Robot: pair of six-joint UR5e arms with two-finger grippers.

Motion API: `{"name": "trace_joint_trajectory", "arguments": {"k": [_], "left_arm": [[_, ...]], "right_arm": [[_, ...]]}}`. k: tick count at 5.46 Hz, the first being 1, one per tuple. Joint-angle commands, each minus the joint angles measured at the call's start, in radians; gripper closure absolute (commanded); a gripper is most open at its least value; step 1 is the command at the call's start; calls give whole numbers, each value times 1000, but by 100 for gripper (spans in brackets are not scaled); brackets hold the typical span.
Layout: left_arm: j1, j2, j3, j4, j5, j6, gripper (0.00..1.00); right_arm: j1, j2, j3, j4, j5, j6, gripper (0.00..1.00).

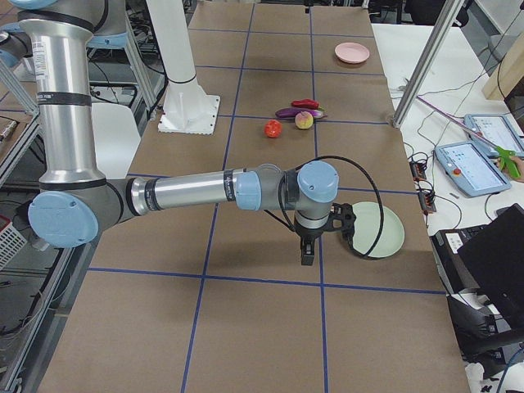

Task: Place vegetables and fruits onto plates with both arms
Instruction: 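Move the left gripper toward the red chili pepper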

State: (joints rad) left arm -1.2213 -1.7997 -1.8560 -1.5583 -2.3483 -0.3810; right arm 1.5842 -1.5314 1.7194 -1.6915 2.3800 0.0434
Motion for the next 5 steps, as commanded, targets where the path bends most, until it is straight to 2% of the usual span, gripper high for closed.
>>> {"name": "trace_joint_trajectory", "arguments": {"k": [1,2,3,4,5], "left_arm": [[139,-111,21,-64,24,-315,0],[235,-195,41,-65,100,-472,0],[332,-301,119,-68,206,-605,0],[412,-375,206,-133,306,-728,0],[463,-407,330,-296,335,-799,0]], "right_arm": [[-6,4,-1,4,8,0,0],[-7,5,-7,4,7,0,0],[-10,5,-6,3,10,1,0],[-15,7,-7,3,10,13,0],[-15,10,-6,3,21,16,0]]}}
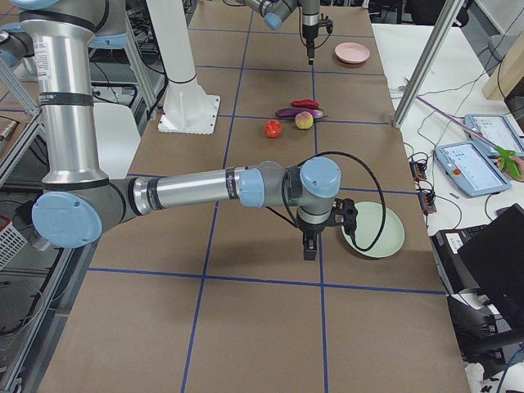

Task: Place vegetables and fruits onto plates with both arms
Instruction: 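Move the left gripper toward the red chili pepper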

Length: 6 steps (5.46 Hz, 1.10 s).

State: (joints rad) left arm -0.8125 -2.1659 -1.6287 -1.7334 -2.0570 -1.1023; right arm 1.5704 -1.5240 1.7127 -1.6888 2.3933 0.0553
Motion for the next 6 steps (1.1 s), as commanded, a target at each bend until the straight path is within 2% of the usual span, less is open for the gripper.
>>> {"name": "trace_joint_trajectory", "arguments": {"k": [1,2,3,6], "left_arm": [[84,-119,253,-227,78,-124,0],[128,-197,335,-230,115,-133,0],[156,-219,351,-229,124,-136,0],[162,-219,379,-230,124,-127,0]], "right_arm": [[-1,2,1,1,59,6,0],[-1,4,1,1,61,6,0],[-1,7,-1,1,61,5,0],[-1,7,-1,1,61,6,0]]}}
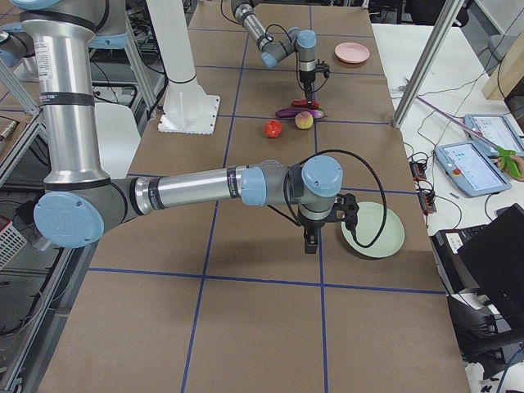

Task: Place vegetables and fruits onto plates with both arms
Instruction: 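Lower the left gripper and grasp the red chili pepper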

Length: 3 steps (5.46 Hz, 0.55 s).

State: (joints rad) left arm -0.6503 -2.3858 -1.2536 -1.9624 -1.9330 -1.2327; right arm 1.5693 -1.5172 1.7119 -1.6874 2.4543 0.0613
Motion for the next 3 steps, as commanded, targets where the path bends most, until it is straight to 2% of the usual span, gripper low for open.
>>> {"name": "trace_joint_trajectory", "arguments": {"k": [1,3], "left_arm": [[-3,0,3,-1,-1,6,0],[-3,3,16,-1,0,6,6]], "right_arm": [[0,0,0,0,0,0,0],[0,0,0,0,0,0,0]]}}
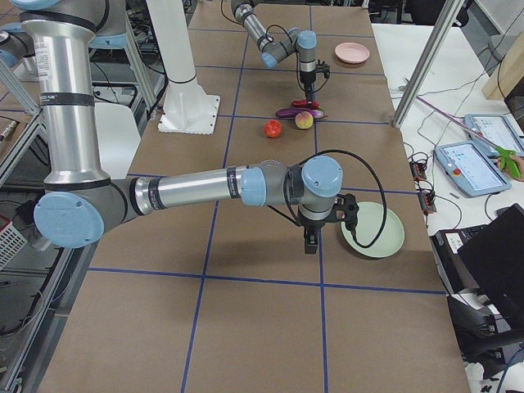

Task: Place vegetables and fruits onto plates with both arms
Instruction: 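Lower the left gripper and grasp the red chili pepper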

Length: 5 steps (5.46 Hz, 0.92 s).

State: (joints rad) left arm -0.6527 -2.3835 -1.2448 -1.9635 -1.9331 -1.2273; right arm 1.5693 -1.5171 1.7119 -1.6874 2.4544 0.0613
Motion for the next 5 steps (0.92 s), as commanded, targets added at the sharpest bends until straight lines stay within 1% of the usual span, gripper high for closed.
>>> {"name": "trace_joint_trajectory", "arguments": {"k": [1,4,5], "left_arm": [[1,1,10,-2,0,0,9],[8,1,21,-2,0,-1,13],[15,0,21,-2,0,-3,29]], "right_arm": [[0,0,0,0,0,0,0],[0,0,-2,0,0,0,0],[0,0,-2,0,2,0,0]]}}
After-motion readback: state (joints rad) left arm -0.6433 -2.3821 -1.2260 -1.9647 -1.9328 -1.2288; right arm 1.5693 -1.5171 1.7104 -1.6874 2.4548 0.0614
